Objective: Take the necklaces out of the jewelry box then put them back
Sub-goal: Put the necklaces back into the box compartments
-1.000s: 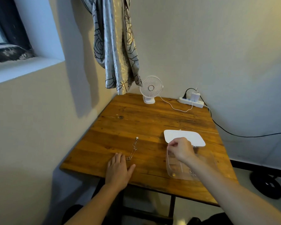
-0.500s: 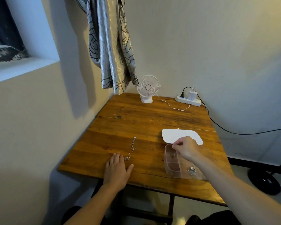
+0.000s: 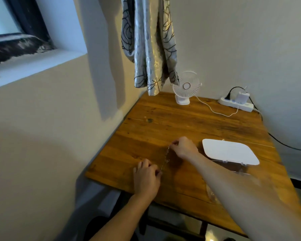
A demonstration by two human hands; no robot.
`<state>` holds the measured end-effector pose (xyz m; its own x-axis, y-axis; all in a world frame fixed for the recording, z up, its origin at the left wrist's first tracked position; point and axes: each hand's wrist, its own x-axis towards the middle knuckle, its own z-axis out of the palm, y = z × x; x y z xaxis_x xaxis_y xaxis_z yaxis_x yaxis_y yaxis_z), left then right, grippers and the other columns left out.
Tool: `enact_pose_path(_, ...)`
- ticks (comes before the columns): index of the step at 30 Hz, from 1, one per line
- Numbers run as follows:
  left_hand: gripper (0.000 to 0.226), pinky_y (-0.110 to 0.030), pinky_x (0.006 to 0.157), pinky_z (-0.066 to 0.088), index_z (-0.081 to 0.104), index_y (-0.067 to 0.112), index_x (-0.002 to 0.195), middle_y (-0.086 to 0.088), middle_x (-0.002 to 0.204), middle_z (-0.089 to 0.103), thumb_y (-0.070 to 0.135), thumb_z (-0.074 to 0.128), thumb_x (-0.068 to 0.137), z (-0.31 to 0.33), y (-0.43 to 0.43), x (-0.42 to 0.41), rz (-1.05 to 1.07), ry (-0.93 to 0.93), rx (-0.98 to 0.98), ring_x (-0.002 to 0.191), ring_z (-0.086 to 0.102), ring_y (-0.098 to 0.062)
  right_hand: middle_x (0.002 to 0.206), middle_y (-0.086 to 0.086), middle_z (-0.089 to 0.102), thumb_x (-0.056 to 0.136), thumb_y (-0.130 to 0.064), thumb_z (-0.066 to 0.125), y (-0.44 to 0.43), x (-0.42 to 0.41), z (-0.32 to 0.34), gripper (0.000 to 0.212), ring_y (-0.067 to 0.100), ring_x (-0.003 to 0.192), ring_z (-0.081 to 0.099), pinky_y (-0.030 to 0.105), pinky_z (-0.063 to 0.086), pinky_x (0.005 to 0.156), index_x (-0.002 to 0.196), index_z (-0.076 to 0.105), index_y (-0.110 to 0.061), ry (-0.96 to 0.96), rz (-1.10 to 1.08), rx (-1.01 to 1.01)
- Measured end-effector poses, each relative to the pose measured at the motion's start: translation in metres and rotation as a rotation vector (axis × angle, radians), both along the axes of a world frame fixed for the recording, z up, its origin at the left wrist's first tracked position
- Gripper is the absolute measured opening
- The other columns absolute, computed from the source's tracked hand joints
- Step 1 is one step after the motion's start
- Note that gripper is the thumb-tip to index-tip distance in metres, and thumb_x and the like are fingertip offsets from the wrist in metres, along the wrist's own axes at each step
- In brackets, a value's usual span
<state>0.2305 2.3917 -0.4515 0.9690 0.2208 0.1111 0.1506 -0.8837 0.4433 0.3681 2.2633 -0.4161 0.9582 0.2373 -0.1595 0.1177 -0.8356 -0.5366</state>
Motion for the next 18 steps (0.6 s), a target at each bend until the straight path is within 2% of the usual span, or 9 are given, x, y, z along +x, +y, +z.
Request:
enact_pose_path(2,0.018,-0.033,0.093,0.033,0.063,0.027,0.101,0.006,0.115,0.048,0.04,0.055,0.091,-0.001,0.003,0.002,-0.002,0.011,-0.015,0.11,0.038,-0.014,0.09,0.003,0.066,0.091,-0.04,0.06,0.01,0.01,-0.006,0.028,0.019,0.08,0.062,0.034,0.052,0.067,0.102,0.068,-0.015,0.024,-0.005,-0.071)
enact_pose_path(4,0.019,-0.034,0.093,0.032,0.062,0.025,0.1,0.005,0.116,0.047,0.039,0.054,0.091,-0.001,0.005,0.007,-0.021,0.036,0.001,0.112,0.038,-0.015,0.092,0.004,0.067,0.088,-0.038,0.065,0.016,0.016,-0.007,0.027,0.02,0.084,0.064,0.038,0.056,0.075,0.102,0.066,-0.016,0.036,0.006,-0.151)
enact_pose_path(9,0.021,-0.038,0.094,0.035,0.06,0.021,0.102,-0.002,0.117,0.049,0.038,0.051,0.093,0.002,0.003,0.016,-0.047,0.133,0.098,0.111,0.04,-0.021,0.099,0.008,0.066,0.087,-0.027,0.068,0.02,0.019,-0.007,0.024,0.023,0.092,0.063,0.037,0.054,0.077,0.105,0.062,-0.012,0.06,0.016,-0.199)
enact_pose_path(11,0.022,-0.039,0.095,0.035,0.059,0.02,0.104,-0.003,0.118,0.05,0.036,0.047,0.095,0.002,-0.001,0.014,-0.045,0.147,0.122,0.113,0.04,-0.022,0.095,0.007,0.067,0.087,-0.022,0.069,0.016,0.014,-0.011,0.016,0.023,0.092,0.064,0.036,0.053,0.076,0.099,0.066,-0.012,0.048,-0.005,-0.114)
enact_pose_path(14,0.02,-0.037,0.095,0.036,0.058,0.02,0.102,-0.002,0.117,0.051,0.034,0.044,0.097,0.002,-0.004,0.005,-0.042,0.106,0.094,0.111,0.04,-0.021,0.089,0.002,0.064,0.088,-0.018,0.068,0.0,0.001,-0.007,0.011,0.019,0.089,0.061,0.031,0.049,0.074,0.096,0.069,-0.011,0.027,-0.091,0.161)
enact_pose_path(16,0.015,-0.034,0.094,0.039,0.058,0.022,0.097,0.002,0.111,0.052,0.033,0.048,0.095,0.004,-0.005,0.0,-0.046,0.066,0.006,0.107,0.042,-0.017,0.087,0.001,0.065,0.088,-0.016,0.068,-0.014,-0.009,0.004,0.008,0.021,0.088,0.061,0.032,0.049,0.072,0.095,0.07,-0.014,0.016,-0.135,0.345)
enact_pose_path(18,0.007,-0.026,0.087,0.042,0.057,0.024,0.089,0.006,0.103,0.052,0.03,0.056,0.092,0.011,-0.009,-0.004,-0.046,0.043,-0.125,0.1,0.046,-0.011,0.084,0.003,0.067,0.087,-0.016,0.069,-0.029,-0.021,0.022,0.002,0.022,0.082,0.062,0.031,0.052,0.066,0.087,0.069,-0.018,0.004,-0.148,0.464)
